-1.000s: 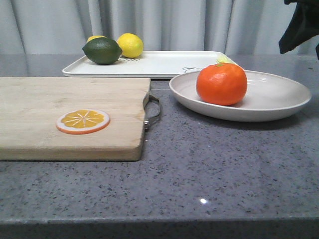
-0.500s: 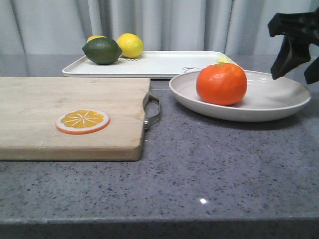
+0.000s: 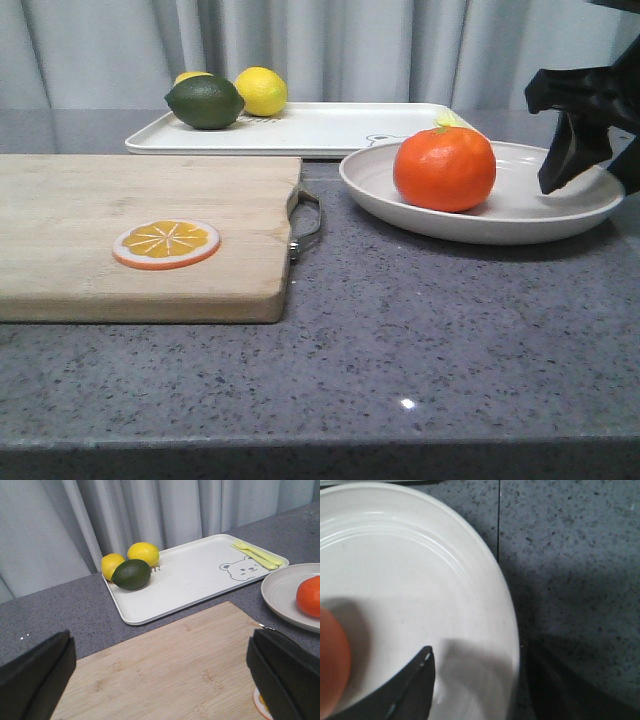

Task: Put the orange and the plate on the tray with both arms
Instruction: 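Move the right gripper down to grip the plate's outer rim, then lift the plate with the orange and carry it over the tray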

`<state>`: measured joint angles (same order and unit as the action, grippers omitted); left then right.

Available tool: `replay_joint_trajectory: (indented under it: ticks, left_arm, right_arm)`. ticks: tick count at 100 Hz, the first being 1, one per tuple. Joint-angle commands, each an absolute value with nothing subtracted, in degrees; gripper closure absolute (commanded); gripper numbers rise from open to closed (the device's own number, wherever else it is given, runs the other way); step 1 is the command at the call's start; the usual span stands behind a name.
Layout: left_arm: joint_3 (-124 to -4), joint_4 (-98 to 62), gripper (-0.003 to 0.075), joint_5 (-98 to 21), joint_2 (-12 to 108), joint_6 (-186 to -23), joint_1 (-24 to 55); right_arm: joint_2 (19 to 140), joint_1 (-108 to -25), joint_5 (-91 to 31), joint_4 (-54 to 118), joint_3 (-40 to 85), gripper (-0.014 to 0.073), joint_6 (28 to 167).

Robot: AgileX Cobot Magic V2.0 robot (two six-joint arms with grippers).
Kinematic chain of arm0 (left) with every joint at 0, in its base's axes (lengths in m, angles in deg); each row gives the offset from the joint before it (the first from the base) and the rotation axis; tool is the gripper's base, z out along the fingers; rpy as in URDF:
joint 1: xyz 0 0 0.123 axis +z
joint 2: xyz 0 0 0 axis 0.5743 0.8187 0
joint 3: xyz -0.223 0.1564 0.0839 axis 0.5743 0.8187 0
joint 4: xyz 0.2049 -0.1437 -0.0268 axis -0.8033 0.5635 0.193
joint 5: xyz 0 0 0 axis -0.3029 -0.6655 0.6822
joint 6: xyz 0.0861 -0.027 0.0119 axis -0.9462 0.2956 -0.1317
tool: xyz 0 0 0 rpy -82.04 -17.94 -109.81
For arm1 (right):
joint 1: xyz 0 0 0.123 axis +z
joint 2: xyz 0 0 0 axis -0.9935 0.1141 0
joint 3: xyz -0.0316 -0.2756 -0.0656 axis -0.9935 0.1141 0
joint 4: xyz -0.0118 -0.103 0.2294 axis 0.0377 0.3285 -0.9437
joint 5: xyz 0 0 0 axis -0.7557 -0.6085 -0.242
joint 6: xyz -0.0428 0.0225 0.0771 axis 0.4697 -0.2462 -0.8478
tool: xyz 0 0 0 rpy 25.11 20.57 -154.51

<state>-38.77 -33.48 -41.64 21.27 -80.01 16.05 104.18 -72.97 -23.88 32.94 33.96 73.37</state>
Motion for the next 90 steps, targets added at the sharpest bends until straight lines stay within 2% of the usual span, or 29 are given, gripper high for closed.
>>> replay_joint_trajectory:
  ticks: [1, 10, 20, 48, 65, 90]
  left_arm:
    - [-40.5, -32.7, 0.0059, -37.6, 21.4, -79.5, 16.2]
    - [-40.5, -32.7, 0.0059, -37.6, 21.4, -79.5, 16.2]
    - [-40.5, -32.7, 0.006, -37.6, 21.4, -79.5, 16.2]
    - [-40.5, -32.7, 0.006, -37.6, 21.4, -79.5, 16.2]
    - [-40.5, -32.7, 0.006, -37.6, 21.4, -79.5, 16.2]
    - [-40.5, -32.7, 0.006, -37.6, 21.4, -79.5, 16.2]
  right_arm:
    - [102.9, -72.9, -27.0, 32.8, 32.1, 0.0182, 73.9]
    - [103.6, -72.9, -26.8, 32.8, 32.1, 0.0186, 73.9]
    - [104.4, -72.9, -26.3, 32.8, 32.1, 0.025, 73.9]
    - [104.7, -72.9, -25.9, 32.8, 32.1, 0.055, 73.9]
    - [104.7, -72.9, -26.1, 32.8, 32.1, 0.0693, 73.9]
    - [103.9, -72.9, -25.4, 28.7, 32.1, 0.0692, 73.9]
